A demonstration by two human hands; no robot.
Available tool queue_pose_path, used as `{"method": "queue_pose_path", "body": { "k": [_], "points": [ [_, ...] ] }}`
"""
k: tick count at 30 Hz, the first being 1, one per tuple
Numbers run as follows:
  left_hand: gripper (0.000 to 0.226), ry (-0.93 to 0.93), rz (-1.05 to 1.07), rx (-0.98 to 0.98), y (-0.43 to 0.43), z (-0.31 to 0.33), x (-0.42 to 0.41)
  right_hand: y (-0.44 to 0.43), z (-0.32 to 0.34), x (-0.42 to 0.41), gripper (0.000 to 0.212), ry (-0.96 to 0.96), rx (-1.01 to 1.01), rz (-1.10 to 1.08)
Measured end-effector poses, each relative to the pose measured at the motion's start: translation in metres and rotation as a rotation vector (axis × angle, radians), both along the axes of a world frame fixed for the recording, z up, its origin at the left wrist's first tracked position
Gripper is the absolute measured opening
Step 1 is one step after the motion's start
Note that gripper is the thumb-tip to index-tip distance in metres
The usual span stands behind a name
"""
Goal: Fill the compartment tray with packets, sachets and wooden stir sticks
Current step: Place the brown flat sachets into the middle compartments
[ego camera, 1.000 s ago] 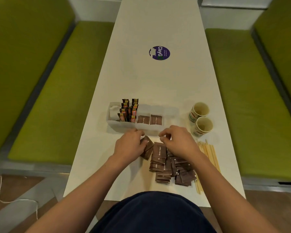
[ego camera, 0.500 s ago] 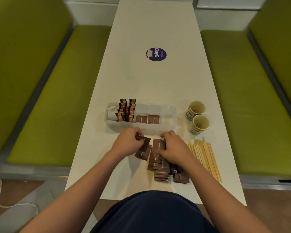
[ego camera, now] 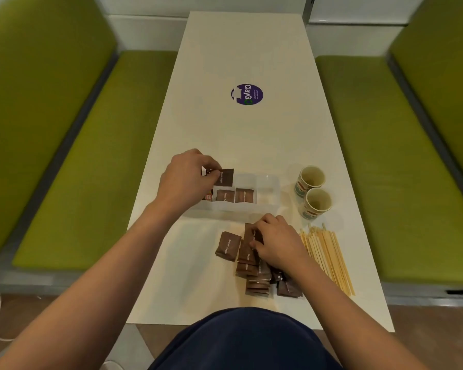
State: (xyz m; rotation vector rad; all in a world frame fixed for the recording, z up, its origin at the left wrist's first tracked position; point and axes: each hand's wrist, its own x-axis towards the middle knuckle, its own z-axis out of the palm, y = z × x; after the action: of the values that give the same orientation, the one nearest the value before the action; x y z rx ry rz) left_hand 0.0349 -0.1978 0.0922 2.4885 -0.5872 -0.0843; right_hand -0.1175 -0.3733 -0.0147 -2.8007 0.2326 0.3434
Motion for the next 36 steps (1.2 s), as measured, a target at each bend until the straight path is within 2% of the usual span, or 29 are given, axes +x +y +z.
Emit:
{"method": "queue_pose_path", "body": {
  "k": [3, 8, 12, 21, 23, 26, 28, 30, 33, 36],
  "points": [
    [0.019, -0.038, -0.004, 0.130, -0.011, -0.008, 0.010, 0.003, -0.001, -0.005, 0.041, -0.045, -0.060, 0.047],
    [0.023, -0.048, -0.058, 0.348, -0.027, -0.029, 0.019, 0.007, 0.000, -0.012, 0.046, -0.036, -0.090, 0.084],
    [0.023, -0.042, -0.115, 0.456, -0.038, -0.045, 0.024, 0.010, -0.002, -0.014, 0.037, -0.047, -0.121, 0.092],
    [0.012, -0.290, -0.331, 0.785, -0.047, -0.057, 0.023, 0.014, -0.006, -0.021, 0.029, -0.154, -0.091, 0.089],
    [0.018, -0.305, -0.376, 0.820, -0.048, -0.057, 0.023, 0.015, -0.006, -0.021, 0.027, -0.147, -0.087, 0.105],
    [0.020, -0.323, -0.380, 0.759, -0.046, -0.059, 0.024, 0.015, -0.002, -0.020, 0.030, -0.112, -0.037, 0.135],
    [0.015, -0.391, -0.315, 0.606, -0.041, -0.058, 0.023, 0.013, -0.003, -0.020, 0.036, -0.102, -0.032, 0.163],
    [0.010, -0.415, -0.245, 0.358, -0.033, -0.058, 0.015, 0.012, -0.003, -0.018, 0.037, -0.099, -0.028, 0.178],
    [0.017, -0.333, -0.222, 0.115, -0.017, -0.049, -0.020, 0.011, -0.005, -0.018, 0.031, -0.140, -0.053, 0.191],
    [0.018, -0.139, -0.276, 0.009, 0.005, -0.061, -0.052, 0.012, -0.006, -0.020, 0.024, -0.198, -0.074, 0.214]
  ]
}}
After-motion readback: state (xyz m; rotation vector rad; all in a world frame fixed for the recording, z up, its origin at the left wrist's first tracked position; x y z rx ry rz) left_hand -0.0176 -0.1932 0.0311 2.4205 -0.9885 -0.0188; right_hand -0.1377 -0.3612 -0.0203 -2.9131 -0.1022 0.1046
